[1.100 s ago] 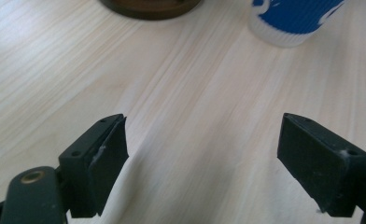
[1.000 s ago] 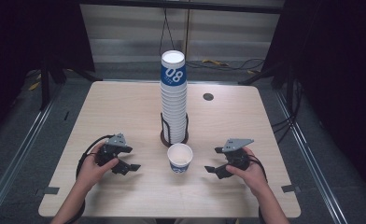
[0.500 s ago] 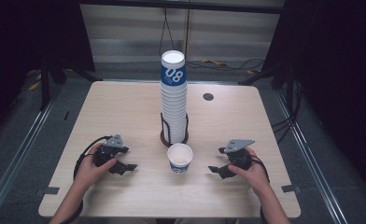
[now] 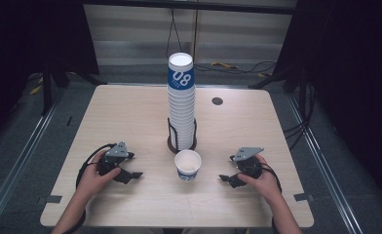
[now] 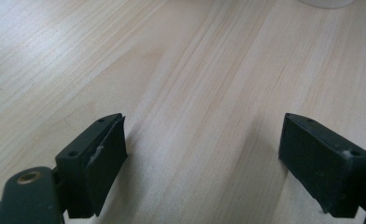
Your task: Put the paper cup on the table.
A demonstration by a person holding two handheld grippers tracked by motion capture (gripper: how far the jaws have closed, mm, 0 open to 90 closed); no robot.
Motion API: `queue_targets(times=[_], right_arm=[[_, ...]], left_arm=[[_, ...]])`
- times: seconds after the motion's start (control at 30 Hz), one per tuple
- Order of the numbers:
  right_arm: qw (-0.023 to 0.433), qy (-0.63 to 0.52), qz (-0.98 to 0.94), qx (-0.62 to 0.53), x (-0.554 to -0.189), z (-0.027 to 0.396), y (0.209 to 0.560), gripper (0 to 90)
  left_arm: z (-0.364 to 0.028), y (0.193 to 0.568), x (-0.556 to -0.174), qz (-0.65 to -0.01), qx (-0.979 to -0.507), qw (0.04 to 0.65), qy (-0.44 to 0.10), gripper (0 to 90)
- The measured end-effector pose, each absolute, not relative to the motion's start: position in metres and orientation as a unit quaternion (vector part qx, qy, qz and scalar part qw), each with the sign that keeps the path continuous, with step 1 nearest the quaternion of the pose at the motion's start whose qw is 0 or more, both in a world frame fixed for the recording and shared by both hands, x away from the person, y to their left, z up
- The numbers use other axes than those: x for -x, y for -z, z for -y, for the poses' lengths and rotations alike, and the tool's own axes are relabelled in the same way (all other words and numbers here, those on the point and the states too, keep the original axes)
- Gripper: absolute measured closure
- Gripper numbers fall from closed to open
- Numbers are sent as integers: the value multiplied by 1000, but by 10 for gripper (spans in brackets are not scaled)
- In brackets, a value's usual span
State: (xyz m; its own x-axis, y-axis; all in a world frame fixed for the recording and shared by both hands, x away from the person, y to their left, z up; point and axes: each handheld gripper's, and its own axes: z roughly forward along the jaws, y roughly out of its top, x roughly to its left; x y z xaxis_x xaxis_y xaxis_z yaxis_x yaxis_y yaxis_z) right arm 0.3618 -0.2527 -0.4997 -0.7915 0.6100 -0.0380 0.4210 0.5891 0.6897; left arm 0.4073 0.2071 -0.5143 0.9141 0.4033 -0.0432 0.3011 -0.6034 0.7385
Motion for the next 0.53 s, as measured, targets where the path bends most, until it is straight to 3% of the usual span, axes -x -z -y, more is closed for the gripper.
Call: queue_targets(times=[0.53], right_arm=[[128, -360, -871, -309, -363, 257, 504, 101]], left_arm=[[-207, 516, -407, -199, -889, 408, -64, 128]])
